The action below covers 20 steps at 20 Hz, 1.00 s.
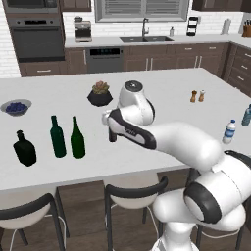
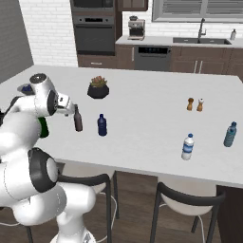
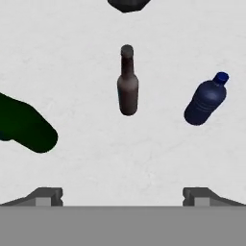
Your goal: Move the plastic bottles in the middle to the plastics group, and the glass bottles in the middle to the glass group.
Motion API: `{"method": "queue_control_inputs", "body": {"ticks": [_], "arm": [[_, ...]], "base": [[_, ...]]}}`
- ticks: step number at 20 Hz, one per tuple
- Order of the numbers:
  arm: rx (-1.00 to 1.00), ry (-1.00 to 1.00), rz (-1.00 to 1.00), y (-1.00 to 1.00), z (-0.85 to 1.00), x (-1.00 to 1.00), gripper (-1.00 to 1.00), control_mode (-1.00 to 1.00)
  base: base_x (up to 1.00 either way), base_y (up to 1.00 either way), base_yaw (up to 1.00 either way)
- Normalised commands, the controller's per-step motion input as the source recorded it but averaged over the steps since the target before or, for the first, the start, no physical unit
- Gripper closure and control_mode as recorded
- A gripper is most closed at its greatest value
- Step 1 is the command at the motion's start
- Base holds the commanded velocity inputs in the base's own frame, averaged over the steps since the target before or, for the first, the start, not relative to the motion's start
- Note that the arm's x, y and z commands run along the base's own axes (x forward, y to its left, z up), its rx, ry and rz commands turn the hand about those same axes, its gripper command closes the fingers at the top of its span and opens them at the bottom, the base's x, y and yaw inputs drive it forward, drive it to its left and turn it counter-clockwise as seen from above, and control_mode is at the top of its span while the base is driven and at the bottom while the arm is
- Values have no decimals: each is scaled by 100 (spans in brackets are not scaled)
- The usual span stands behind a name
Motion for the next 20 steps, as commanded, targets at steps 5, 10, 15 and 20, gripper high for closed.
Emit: {"method": "queue_control_inputs", "body": {"ticks": [5, 10, 15, 20], "arm": [[0, 1, 1, -28, -13, 80, -100, -100], [0, 2, 9, -8, -15, 88, -100, -100], [0, 0, 9, 6, -32, 44, -100, -100], [0, 0, 2, 24, -33, 33, -100, -100]], "base": [[0, 0, 0], [0, 0, 0], [0, 0, 0], [0, 0, 0]]}}
